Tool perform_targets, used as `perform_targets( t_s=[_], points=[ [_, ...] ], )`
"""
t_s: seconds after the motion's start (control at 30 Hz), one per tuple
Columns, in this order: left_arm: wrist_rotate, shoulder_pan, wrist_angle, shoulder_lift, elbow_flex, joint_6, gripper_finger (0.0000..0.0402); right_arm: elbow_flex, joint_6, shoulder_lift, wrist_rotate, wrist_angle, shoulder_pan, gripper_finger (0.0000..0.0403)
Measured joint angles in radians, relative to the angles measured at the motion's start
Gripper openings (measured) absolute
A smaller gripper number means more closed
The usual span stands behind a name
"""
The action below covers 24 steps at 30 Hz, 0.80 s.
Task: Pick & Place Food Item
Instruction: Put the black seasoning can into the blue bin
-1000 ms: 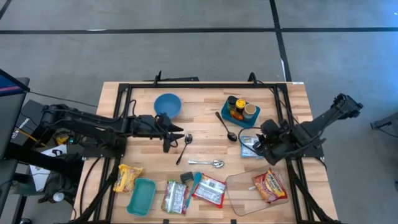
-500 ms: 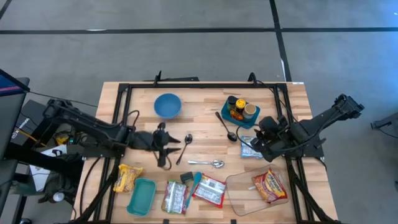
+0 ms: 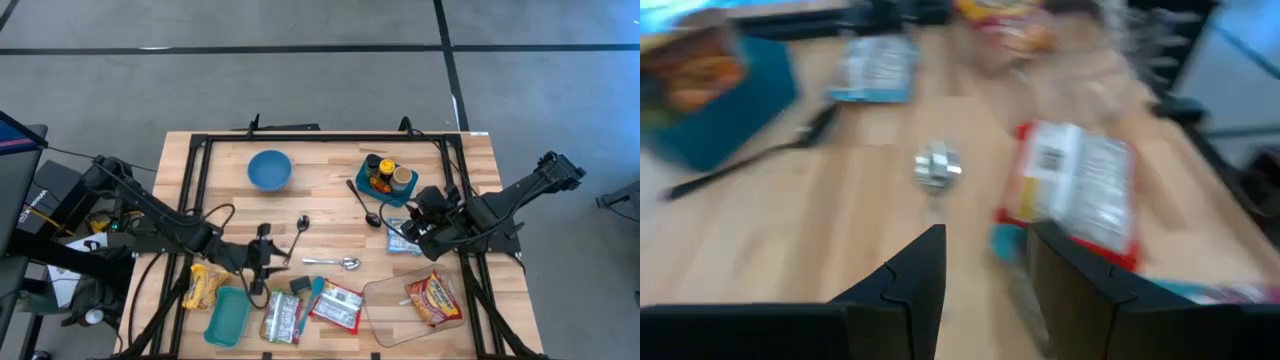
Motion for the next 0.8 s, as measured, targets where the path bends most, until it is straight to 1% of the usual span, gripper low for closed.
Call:
perform_targets(
  t_s=[0.07,0.13,0.33,0.47,0.57,0.8],
  points=[
    [0.044,-0.009,0.009,0.012,0.0,0.002,0.0136,0.0,0.0,0.002,0.0,0.0,0.0,0.0118],
    [0.067,-0.009,0.01,0.02,0.0,0.003,0.0136,0.0,0.0,0.009,0.0,0.0,0.0,0.0118],
    [0.075,-0.01,0.028,0.02,0.0,-0.002,0.0136,-0.001,-0.05,0.041,0.0,0.02,0.0,0.0118],
    [0.118,-0.014,0.031,0.02,0.0,0.004,0.0136,-0.001,-0.053,0.064,-0.003,0.019,0.0,0.0118],
    [0.13,-0.014,0.033,0.02,0.0,-0.006,0.0136,-0.001,-0.053,0.073,-0.004,0.019,0.0,0.0118],
    [0.135,-0.019,0.033,0.02,0.0,-0.109,0.0136,-0.001,-0.053,0.073,-0.007,0.018,0.0,0.0118]
  ],
)
